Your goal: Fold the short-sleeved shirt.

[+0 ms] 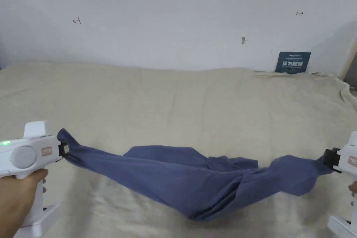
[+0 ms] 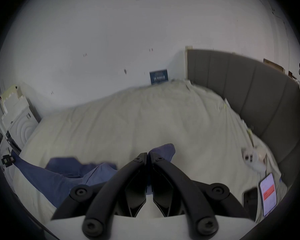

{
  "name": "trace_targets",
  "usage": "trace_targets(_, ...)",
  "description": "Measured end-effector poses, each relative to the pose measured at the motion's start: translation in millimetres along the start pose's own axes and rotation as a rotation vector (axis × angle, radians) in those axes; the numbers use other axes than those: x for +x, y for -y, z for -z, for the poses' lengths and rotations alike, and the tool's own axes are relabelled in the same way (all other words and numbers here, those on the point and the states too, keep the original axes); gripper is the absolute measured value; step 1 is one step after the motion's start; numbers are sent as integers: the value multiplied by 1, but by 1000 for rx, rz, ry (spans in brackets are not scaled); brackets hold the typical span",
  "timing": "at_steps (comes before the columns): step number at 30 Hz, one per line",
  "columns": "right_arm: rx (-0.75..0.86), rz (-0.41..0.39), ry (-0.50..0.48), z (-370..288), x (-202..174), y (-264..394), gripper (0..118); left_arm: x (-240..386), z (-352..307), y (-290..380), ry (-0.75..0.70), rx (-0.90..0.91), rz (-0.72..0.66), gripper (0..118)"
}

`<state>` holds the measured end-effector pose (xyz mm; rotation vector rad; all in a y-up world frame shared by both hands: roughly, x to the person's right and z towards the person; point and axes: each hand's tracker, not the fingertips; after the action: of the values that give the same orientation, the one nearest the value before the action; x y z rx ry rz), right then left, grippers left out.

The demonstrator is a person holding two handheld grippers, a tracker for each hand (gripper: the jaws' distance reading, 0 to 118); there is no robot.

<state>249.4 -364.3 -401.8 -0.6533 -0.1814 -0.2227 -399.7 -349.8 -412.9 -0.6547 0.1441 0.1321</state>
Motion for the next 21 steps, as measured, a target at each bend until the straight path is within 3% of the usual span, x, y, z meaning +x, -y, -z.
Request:
trace_targets(6,-104,-12,31,-19,20,80,2,-21,-10,80,-28,-123,0,0)
trace_targets(9,-142,20,23,-34,30,112,2,-32,-20,110,-27,-163,-15,0)
trace_targets(21,-178,2,24,-104,53,176,2,-65,-67,173,-14,-225,-34,0)
